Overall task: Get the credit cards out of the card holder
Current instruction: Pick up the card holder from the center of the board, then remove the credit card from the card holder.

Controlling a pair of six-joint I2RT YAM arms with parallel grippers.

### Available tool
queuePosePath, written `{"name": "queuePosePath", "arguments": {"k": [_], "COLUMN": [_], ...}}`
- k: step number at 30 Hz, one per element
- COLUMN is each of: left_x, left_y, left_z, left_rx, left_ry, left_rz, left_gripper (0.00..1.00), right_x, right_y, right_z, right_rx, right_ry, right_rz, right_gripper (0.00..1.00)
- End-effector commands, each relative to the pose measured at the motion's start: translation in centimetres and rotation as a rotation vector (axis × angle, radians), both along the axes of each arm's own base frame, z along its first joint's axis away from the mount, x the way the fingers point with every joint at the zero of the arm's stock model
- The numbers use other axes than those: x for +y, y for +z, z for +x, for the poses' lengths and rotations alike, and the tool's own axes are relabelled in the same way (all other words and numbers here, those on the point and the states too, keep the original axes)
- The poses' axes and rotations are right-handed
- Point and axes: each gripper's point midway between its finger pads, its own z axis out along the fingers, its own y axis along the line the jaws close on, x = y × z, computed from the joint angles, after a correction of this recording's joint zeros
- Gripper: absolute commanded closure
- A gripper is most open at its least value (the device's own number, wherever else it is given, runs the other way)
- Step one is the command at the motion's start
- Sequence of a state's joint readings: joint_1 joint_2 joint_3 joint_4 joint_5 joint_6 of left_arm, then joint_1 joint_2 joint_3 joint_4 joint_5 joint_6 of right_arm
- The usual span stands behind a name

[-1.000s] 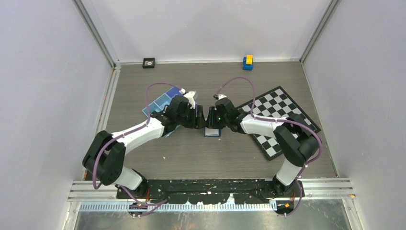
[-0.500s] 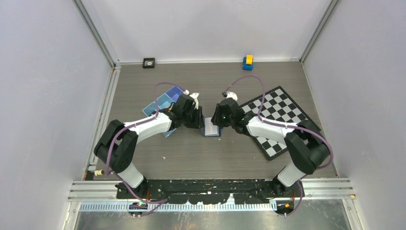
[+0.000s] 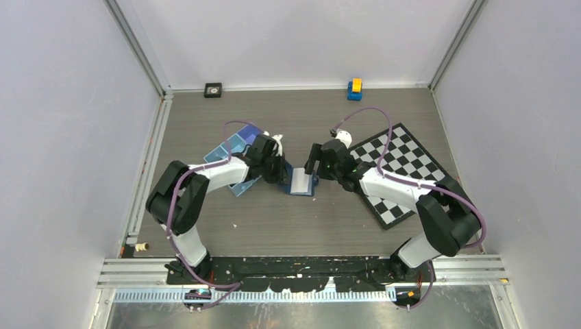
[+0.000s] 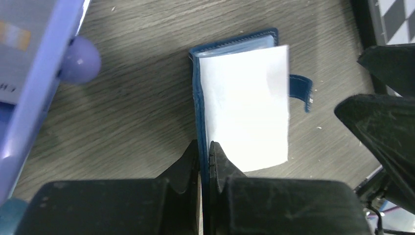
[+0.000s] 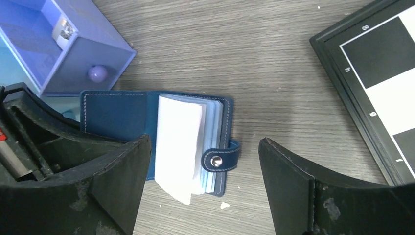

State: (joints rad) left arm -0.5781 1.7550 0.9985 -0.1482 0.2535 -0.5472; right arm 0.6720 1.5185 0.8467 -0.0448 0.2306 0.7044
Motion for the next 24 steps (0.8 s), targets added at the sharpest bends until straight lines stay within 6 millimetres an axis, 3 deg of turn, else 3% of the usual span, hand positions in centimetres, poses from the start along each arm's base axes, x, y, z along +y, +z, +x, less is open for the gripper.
{"name": "queuePosePath", "arguments": {"k": [1, 6, 10, 20, 24], "left_x": [-0.1, 2.2, 2.6, 4.4, 4.6], "left_y": [5.9, 11.1, 14.0, 18.1, 19.1], "left_z": [1.2, 1.4, 0.6, -0.8, -1.4], "left_rx": [-0.135, -0.251, -0.338, -0.514, -0.555], "left_ry": [0.021, 0.077, 0.061, 0.103, 0.096], "left_rz": [-0.229, -0.449, -0.517, -0.612, -0.642], "left_gripper": [1.0, 1.0, 1.0, 1.0, 1.0], "right_x": [1.2, 2.2, 2.4, 0.9, 1.6], "right_y": [3.4, 6.0, 6.8, 7.7, 7.9], "right_z": [0.7, -0.4, -0.9, -0.9, -1.0], "right_rx": [-0.102, -0.19, -0.227, -0.291, -0.295], "right_ry": [0.02, 0.099, 0.124, 0.07, 0.105], "right_rz": [0.12, 0.237, 0.284, 0.299, 0.326], "right_gripper": [0.15, 0.14, 0.13, 0.12, 0.12]}}
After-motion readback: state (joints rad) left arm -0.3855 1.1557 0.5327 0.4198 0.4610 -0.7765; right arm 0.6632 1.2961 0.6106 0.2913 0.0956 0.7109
